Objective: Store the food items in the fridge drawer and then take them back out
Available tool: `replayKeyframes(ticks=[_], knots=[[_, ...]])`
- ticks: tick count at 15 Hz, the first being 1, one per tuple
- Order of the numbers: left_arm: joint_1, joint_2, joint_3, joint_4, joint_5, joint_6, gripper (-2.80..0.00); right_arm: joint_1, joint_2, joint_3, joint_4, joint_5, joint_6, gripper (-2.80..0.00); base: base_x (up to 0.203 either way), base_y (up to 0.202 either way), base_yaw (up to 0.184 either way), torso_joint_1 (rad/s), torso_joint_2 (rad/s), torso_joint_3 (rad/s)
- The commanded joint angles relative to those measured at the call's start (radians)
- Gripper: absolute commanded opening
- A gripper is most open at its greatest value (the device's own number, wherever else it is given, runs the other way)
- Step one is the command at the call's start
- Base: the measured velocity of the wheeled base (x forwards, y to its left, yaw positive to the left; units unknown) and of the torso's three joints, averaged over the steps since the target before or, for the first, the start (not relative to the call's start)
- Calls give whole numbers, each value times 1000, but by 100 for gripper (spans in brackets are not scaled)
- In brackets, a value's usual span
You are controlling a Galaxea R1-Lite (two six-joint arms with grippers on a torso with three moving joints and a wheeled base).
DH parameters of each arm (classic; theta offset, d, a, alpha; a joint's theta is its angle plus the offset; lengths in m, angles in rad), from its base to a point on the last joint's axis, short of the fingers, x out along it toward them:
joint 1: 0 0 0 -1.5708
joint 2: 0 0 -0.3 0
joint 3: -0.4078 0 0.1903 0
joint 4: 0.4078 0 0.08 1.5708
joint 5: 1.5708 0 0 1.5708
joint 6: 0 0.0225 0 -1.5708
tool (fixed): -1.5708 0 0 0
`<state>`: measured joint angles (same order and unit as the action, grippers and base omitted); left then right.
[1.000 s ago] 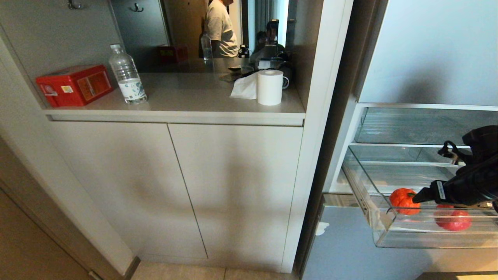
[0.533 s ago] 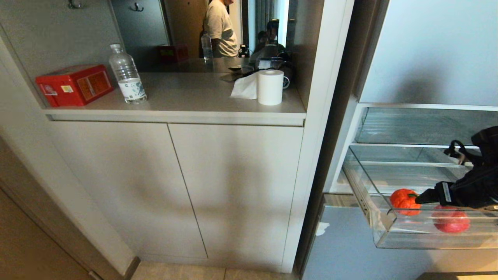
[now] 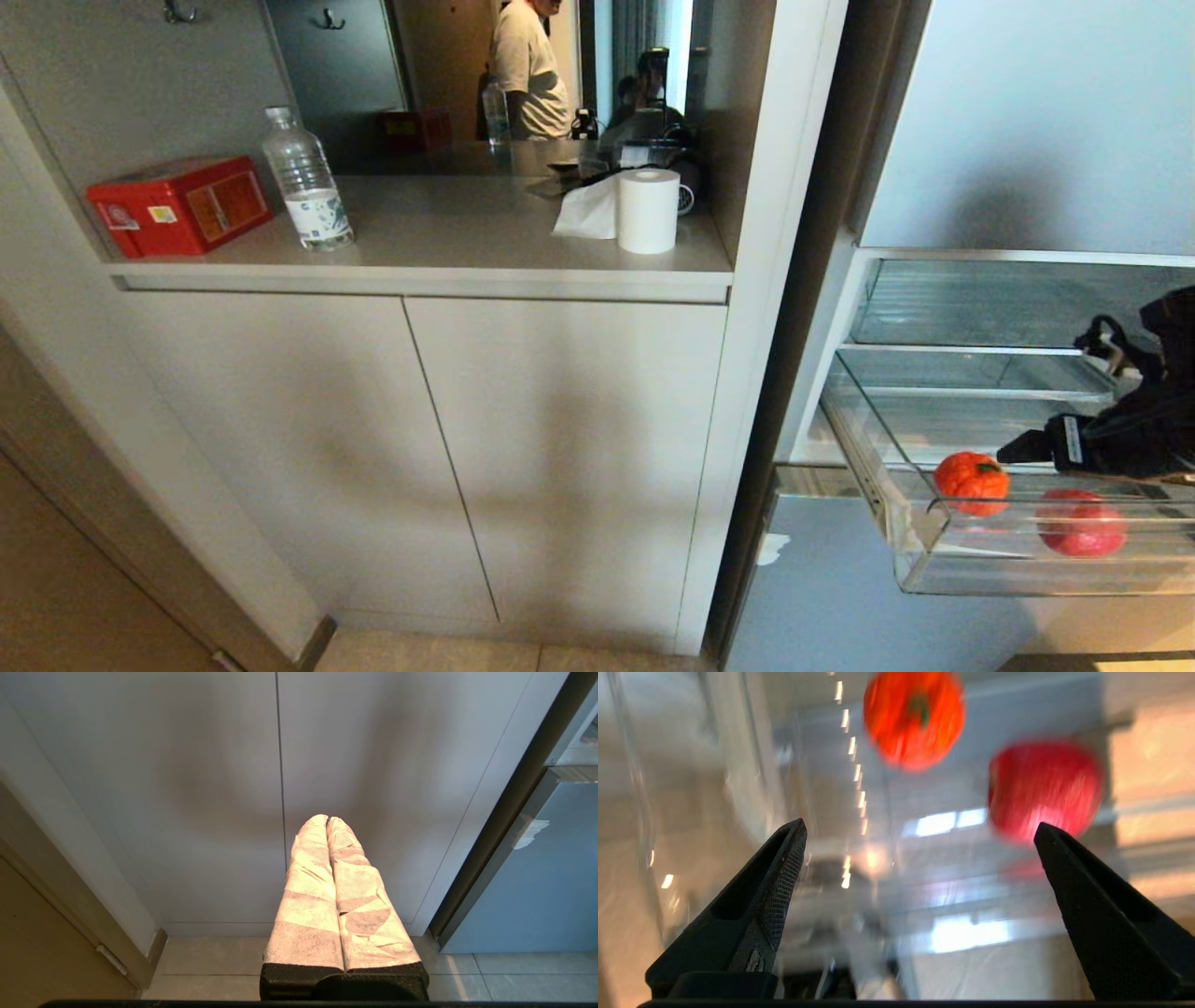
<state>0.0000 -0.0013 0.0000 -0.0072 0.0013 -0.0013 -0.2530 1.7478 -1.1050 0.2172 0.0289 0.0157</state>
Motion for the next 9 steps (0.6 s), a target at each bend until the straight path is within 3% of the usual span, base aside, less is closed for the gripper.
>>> replayKeyframes(ticks=[1,5,9], knots=[[0,1,2,0,0,0,-280,-2,118,-103,-14,-21,0,0,0,0,0,0,0,0],[0,1,2,0,0,0,-280,3,212,-206,7,-27,3,0,0,0,0,0,0,0],[0,1,2,0,0,0,-280,5,328,-343,126,-21,1,0,0,0,0,0,0,0]])
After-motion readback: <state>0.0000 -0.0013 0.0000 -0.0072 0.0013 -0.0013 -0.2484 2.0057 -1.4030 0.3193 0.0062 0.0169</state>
